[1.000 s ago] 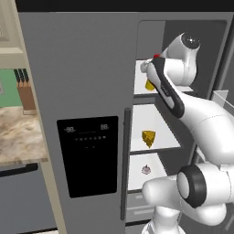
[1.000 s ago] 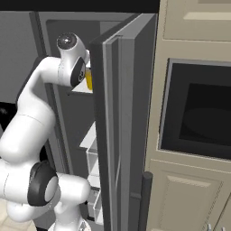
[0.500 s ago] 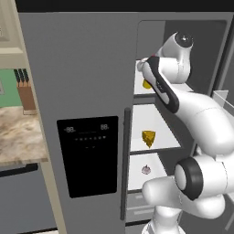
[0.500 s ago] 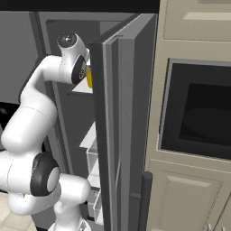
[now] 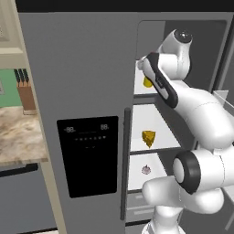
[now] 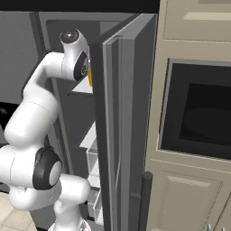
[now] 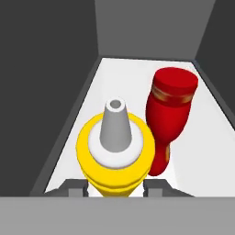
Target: Place the mustard and ketchup from the counter to the top shelf of the fridge. If the existing items in the fridge are on the top shelf, move them to other shelves.
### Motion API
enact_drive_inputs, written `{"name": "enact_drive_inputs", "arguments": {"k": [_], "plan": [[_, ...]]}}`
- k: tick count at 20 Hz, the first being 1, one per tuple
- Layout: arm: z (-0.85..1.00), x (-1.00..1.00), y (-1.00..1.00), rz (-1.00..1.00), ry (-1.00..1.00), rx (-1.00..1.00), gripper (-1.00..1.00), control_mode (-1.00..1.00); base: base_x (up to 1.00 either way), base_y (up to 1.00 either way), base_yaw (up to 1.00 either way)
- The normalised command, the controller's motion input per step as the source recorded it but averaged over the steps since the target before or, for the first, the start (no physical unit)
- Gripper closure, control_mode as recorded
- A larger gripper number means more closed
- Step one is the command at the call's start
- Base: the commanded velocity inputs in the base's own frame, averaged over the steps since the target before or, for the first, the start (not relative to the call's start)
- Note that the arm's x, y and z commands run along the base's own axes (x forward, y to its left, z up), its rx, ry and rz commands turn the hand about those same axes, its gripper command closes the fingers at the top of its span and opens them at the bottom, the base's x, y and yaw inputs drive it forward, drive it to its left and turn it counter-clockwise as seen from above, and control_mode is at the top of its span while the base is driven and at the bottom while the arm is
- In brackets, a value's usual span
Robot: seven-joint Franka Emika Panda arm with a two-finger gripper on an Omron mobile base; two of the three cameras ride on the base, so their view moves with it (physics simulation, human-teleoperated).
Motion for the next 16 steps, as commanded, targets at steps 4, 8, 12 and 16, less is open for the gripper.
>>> {"name": "enact_drive_inputs", "arguments": {"k": [4, 8, 12, 16], "plan": [[0.0, 0.06, -0.03, 0.01, 0.0, 0.0, 1.0, -1.0, 0.0, 0.0, 0.0], [-0.36, 0.01, 0.0, 0.0, 0.03, -0.01, 1.0, -1.0, 0.0, 0.0, 0.0], [-0.55, 0.0, 0.0, 0.0, 0.04, 0.0, 1.0, -1.0, 0.0, 0.0, 0.0], [-0.3, 0.02, 0.0, 0.0, 0.0, 0.0, 1.0, -1.0, 0.0, 0.0, 0.0]]}}
